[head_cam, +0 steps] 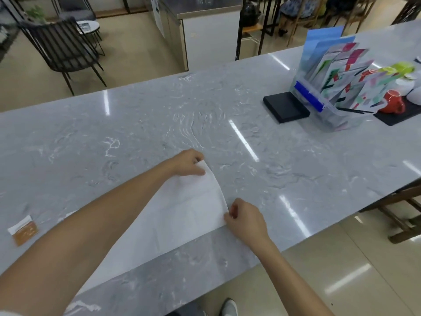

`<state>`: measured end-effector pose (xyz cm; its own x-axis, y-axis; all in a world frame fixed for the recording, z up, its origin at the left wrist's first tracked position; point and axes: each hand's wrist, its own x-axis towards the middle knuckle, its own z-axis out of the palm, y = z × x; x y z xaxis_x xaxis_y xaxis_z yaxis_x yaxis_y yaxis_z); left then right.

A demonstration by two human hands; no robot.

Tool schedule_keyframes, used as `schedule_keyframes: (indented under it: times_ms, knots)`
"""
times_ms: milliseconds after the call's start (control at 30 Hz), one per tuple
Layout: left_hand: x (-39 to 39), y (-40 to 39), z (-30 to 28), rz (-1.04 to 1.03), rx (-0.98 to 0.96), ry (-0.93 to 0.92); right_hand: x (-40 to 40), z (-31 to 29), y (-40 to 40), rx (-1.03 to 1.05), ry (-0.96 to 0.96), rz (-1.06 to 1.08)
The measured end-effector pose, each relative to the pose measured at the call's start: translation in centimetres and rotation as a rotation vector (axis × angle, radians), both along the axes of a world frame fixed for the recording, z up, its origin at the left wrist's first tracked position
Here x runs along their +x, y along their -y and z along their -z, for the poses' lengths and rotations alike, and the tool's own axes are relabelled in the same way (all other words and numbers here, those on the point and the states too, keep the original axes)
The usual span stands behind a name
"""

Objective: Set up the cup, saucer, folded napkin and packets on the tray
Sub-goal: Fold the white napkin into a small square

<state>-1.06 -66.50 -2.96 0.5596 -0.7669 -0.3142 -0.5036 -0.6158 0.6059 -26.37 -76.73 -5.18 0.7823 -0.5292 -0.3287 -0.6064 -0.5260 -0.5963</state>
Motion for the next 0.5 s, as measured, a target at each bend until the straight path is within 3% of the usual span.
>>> schedule_keyframes:
  times_ms: [200, 500]
  knots:
    - [1.7, -3.1, -4.6, 0.034, -0.181, -0.049, 1.7, -3.0, 3.8, 0.114, 0.134, -0.128]
    - [7.8, -11.2, -13.8, -0.273, -0.253, 0.299, 16.8, -14.2, 7.1, -0.337, 0.388, -0.536]
